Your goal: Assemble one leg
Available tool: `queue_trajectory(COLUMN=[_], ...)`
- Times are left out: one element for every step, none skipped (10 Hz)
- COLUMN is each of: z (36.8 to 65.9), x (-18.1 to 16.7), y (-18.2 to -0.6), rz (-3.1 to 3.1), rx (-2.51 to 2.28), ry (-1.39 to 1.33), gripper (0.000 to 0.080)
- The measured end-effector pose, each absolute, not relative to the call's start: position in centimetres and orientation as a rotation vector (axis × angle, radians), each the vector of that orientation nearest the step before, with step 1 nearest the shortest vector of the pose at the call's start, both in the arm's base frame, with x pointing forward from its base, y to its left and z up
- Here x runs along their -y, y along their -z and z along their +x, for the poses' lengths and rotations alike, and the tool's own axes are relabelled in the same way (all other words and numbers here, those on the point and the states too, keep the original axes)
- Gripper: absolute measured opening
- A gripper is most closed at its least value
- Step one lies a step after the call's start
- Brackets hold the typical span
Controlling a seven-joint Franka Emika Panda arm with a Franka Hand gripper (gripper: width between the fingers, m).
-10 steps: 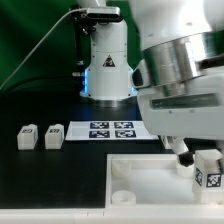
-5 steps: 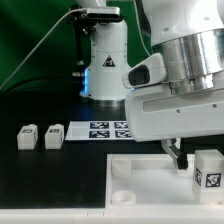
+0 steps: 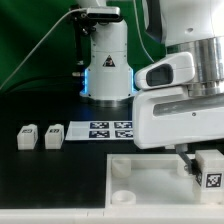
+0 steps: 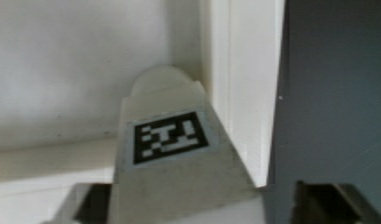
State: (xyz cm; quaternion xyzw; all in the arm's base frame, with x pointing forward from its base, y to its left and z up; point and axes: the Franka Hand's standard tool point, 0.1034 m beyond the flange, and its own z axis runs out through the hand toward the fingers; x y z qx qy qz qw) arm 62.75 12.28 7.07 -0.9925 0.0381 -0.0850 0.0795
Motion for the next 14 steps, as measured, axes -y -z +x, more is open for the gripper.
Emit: queue_trajectory(z=[62.7,62.7,62.8,62.8,62.6,62.2,62.0,61.9,61.9,61.9,61.9,61.8,61.8,61.8], x=[-11.8,-11.4,-11.1,-10.8,-10.8,-10.8,-11.0,-11.1,-11.0,-10.9,-10.9,-11.0,-10.9,-10.9], y=[-7.0,-6.9,-7.0,-7.0,-7.0,-7.2,-7.2,-7.1,-7.1,-7.2,-7.2,-7.2,-7.1,-7.1], rz=[-2.956,-2.936,-2.900,-2.844,-2.752,-2.627,-2.468,-2.304,-2.184,-2.027,-1.996,-2.023,-2.041,-2.041], rx=[-0.256,-0.397,-0.551,-0.700,-0.933,-1.208,-1.457,-1.665,-1.779,-1.918,-1.938,-1.912,-1.893,-1.893], ry=[0.240,0.227,0.215,0.195,0.162,0.139,0.103,0.063,0.054,0.014,0.003,0.007,0.011,0.011], gripper=[0.0346,0.0346,0.0302,0.0302,0.0302,0.0302,0.0302,0.0303,0.0304,0.0304,0.0304,0.0313,0.0313,0.0489])
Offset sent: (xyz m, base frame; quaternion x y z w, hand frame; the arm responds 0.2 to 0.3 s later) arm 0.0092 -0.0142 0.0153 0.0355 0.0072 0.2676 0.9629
